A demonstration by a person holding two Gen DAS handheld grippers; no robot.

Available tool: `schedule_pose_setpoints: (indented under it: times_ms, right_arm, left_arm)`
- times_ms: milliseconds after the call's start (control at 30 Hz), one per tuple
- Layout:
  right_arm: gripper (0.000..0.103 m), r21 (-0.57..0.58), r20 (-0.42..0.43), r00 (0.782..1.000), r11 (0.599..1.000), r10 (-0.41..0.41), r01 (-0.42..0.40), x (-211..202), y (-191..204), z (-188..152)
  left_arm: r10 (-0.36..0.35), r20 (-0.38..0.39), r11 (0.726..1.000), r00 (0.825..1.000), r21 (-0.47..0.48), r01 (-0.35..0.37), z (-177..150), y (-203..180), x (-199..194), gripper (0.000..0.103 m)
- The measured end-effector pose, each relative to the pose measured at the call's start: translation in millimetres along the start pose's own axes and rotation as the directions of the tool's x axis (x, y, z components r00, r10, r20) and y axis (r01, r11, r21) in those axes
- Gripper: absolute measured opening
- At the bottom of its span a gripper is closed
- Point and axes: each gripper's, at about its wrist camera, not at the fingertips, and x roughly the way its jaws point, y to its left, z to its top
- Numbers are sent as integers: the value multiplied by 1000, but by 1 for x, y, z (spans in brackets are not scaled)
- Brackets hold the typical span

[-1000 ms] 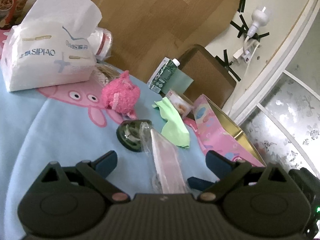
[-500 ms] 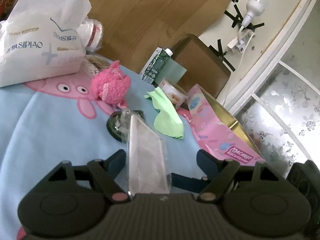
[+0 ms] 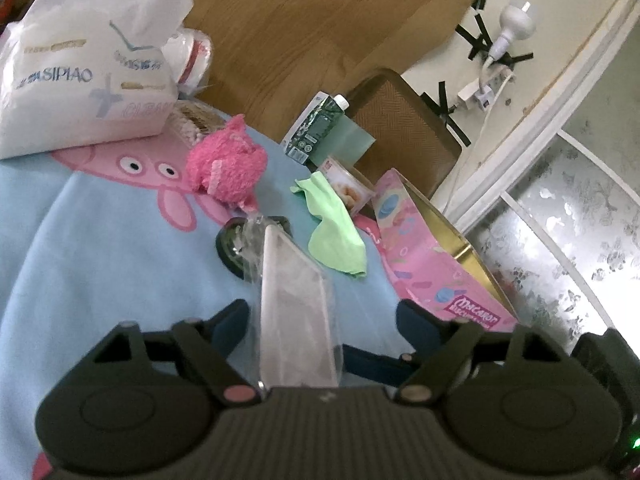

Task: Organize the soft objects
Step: 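Grasp the clear plastic tray by its edge with the left gripper and lift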

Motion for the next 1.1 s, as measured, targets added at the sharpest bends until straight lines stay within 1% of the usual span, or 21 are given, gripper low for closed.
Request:
schedule_pose_setpoints:
  times_ms: [100, 133, 167, 233, 333, 400, 700, 767, 867, 1000, 1100]
  right_arm:
    - [63, -2, 7, 1000, 1000, -9, 9, -1, 1, 0]
    - [60, -2, 10, 1000, 1000, -11, 11, -1, 2, -1]
    - [57, 1, 12, 1000, 1000, -11, 11, -2, 1, -1]
    - [54, 6, 17, 1000, 1000, -11, 11, -4, 1, -2]
    - [54, 12, 34, 999, 1000, -14, 14, -7, 1, -2]
    - [54, 9, 42, 999, 1000, -15, 15, -9, 2, -3]
    - [54, -1, 14, 1000, 1000, -8, 8, -5, 3, -2]
    - [55, -3, 11, 1000, 1000, -5, 5, -4, 3, -2]
    - [56, -4, 10, 1000, 1000, -2, 2, -3, 2, -2]
    - [56, -4, 11, 1000, 1000, -3, 3, -3, 2, -1]
    - [56, -4, 14, 1000, 1000, -3, 3, -4, 3, -2]
  left_arm:
    - [15, 5, 999, 1000, 31, -15, -1, -5, 0, 76]
    - [18, 8, 999, 1000, 37, -18, -2, -6, 0, 76]
    - [18, 13, 999, 1000, 41, -18, -2, -7, -1, 76]
    - [6, 28, 999, 1000, 45, -8, -2, -7, -4, 76]
    - [-5, 40, 998, 999, 58, 3, -3, -8, -6, 75]
    - [5, 33, 998, 999, 64, -7, -3, -9, -4, 75]
    - [21, 12, 999, 1000, 41, -21, -1, -6, -1, 75]
    - [21, 7, 999, 1000, 34, -21, -1, -4, 0, 76]
    - [25, -4, 999, 1000, 32, -25, -1, -4, 1, 81]
    - [27, -4, 999, 1000, 34, -27, -1, -4, 1, 82]
    - [31, -2, 999, 1000, 43, -31, -2, -6, 1, 80]
